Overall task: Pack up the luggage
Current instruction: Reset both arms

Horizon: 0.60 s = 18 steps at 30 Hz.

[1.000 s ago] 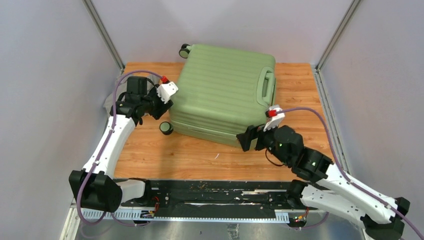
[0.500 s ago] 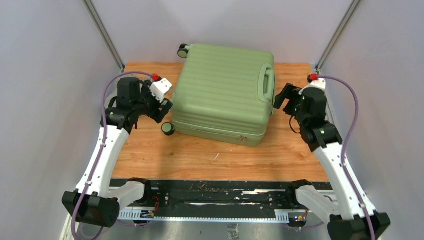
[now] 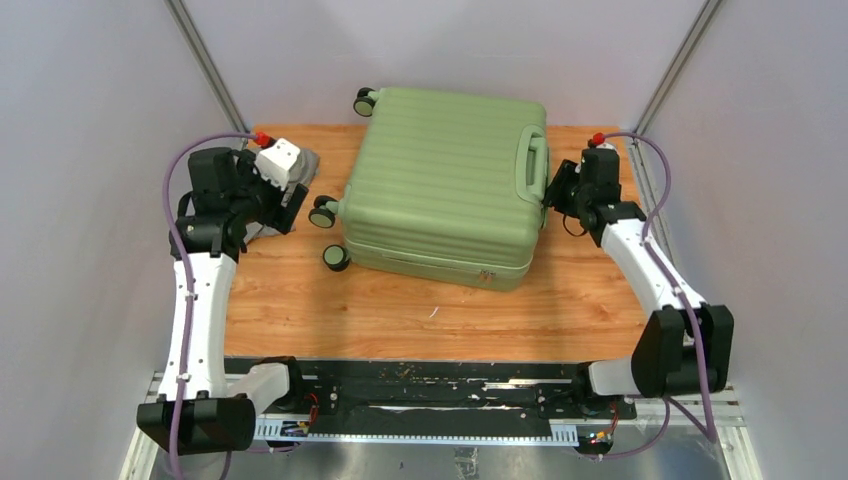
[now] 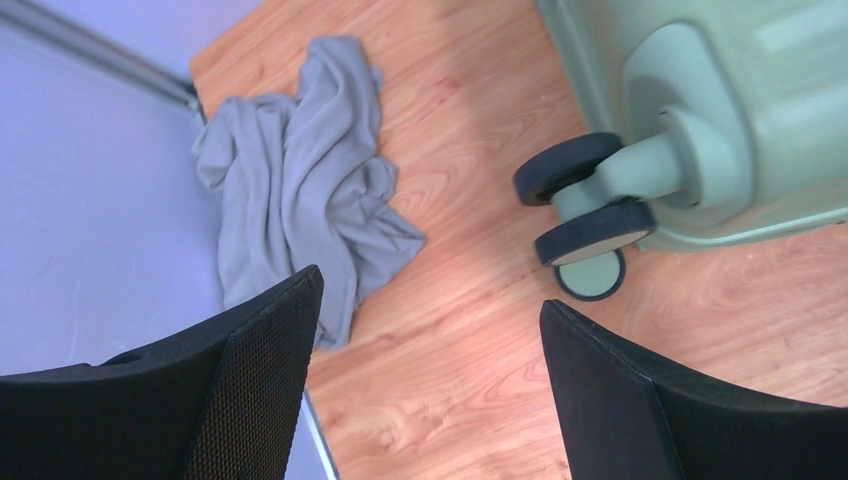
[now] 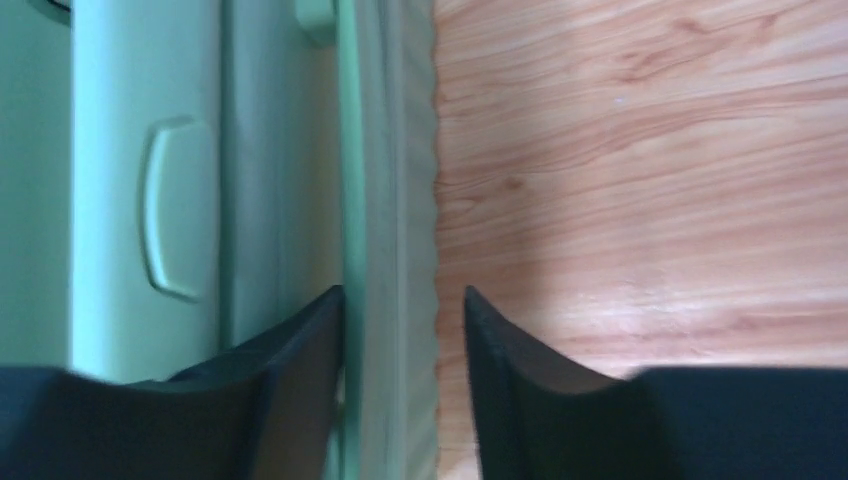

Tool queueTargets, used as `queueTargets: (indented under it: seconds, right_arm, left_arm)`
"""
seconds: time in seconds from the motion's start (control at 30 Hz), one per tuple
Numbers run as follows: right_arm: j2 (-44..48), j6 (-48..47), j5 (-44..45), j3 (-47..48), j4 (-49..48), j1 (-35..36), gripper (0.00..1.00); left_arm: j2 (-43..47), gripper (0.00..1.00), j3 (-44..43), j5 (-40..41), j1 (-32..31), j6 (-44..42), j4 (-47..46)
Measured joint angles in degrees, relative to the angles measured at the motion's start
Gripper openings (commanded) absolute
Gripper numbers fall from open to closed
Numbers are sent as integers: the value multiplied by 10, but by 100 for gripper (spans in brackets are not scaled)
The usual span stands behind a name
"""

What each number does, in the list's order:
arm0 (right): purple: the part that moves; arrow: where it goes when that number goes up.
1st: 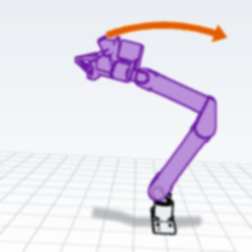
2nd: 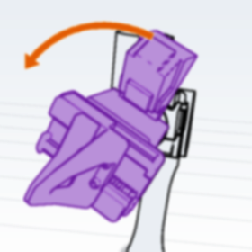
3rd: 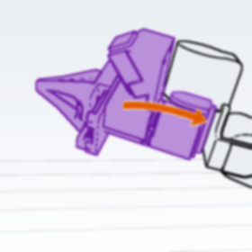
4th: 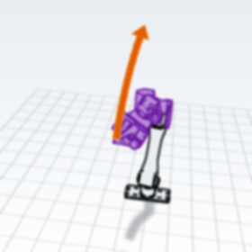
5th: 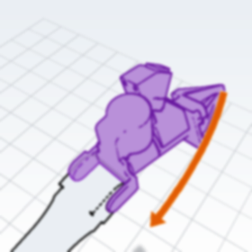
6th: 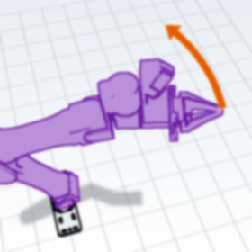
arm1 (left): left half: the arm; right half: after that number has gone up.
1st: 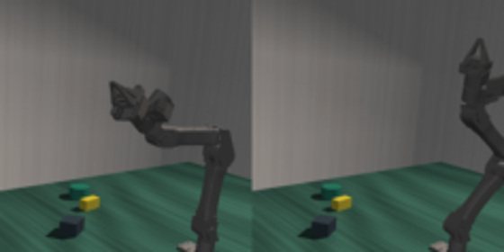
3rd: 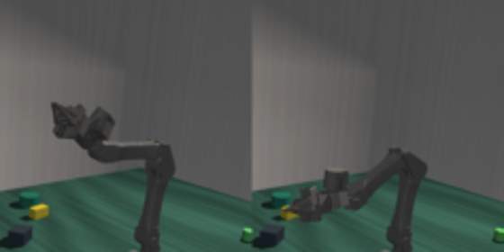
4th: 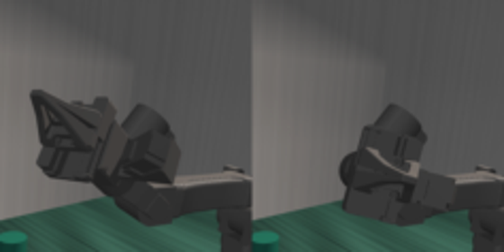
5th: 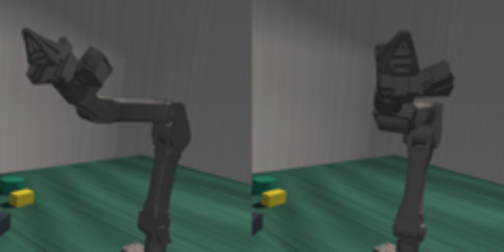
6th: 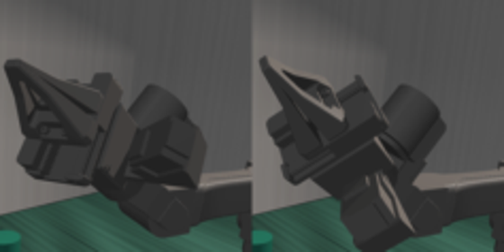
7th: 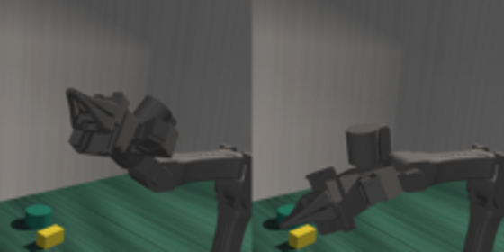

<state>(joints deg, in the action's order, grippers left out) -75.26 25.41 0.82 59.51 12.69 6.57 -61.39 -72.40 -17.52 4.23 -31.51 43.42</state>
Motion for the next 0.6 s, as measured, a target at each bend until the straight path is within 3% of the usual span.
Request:
queueTargets:
  seconds: [0.13,0.2,0.4,0.47,0.5,0.53,0.6]
  right_arm:
    - [-66,5,-45,52,-7,-8,12]
    - [-105,2,-66,89,0,-12,3]
    - [-218,-19,-103,211,8,-21,1]
    - [-247,-29,-113,250,19,-21,10]
    - [-262,-37,-119,271,28,-21,21]
    - [-274,-42,-124,289,36,-21,44]
    - [-283,-49,-127,304,43,-21,67]
  left_arm:
    - [4,85,13,-5,39,-5,4]
    - [11,85,27,-9,52,-8,7]
    - [35,85,55,-31,63,-10,19]
    - [39,85,61,-36,63,-10,22]
    - [40,85,63,-38,63,-10,22]
    - [41,86,66,-40,63,-10,22]
    - [41,86,70,-41,65,-11,22]
